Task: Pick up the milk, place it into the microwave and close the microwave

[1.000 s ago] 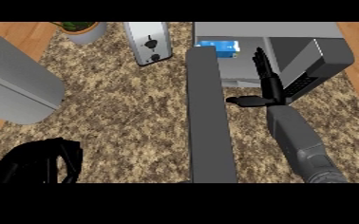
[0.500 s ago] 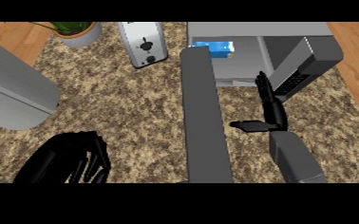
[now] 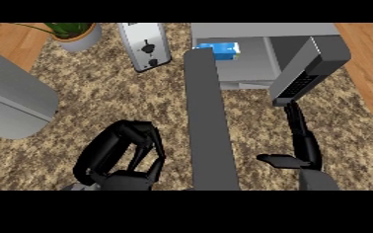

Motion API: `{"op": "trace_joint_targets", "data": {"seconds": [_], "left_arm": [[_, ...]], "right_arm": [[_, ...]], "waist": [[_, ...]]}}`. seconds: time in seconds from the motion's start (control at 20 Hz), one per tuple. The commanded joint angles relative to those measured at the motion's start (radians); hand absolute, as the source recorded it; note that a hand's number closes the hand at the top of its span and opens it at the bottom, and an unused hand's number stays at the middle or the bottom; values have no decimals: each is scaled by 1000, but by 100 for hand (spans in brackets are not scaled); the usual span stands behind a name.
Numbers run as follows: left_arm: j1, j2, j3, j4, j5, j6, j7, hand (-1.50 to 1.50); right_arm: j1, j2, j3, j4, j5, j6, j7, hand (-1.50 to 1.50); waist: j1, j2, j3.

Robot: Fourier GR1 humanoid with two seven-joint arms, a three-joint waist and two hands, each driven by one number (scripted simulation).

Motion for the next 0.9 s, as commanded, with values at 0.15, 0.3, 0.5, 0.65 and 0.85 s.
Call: {"op": "trace_joint_targets", "data": {"seconds": [0.15, 0.3, 0.5, 0.65, 0.85], "left_arm": [[-133, 0, -169, 278, -128, 89, -112, 150], [-186, 0, -300, 449, -182, 247, -190, 150], [-266, 0, -323, 674, -130, 324, -307, 150], [-320, 0, -431, 758, -107, 481, -368, 150], [-364, 0, -481, 883, 13, 613, -499, 150]], "right_arm": [[204, -63, 19, -287, -64, 129, 65, -150], [238, -79, 29, -339, -61, 136, 56, -150], [370, -86, 74, -493, -47, 154, 25, -150], [413, -92, 72, -613, -127, 227, 98, -150], [417, -121, 85, -711, -191, 290, 122, -150]], "waist": [[-4, 3, 0], [-10, 7, 0], [-14, 10, 0], [-14, 9, -1], [-47, 17, -3]]}}
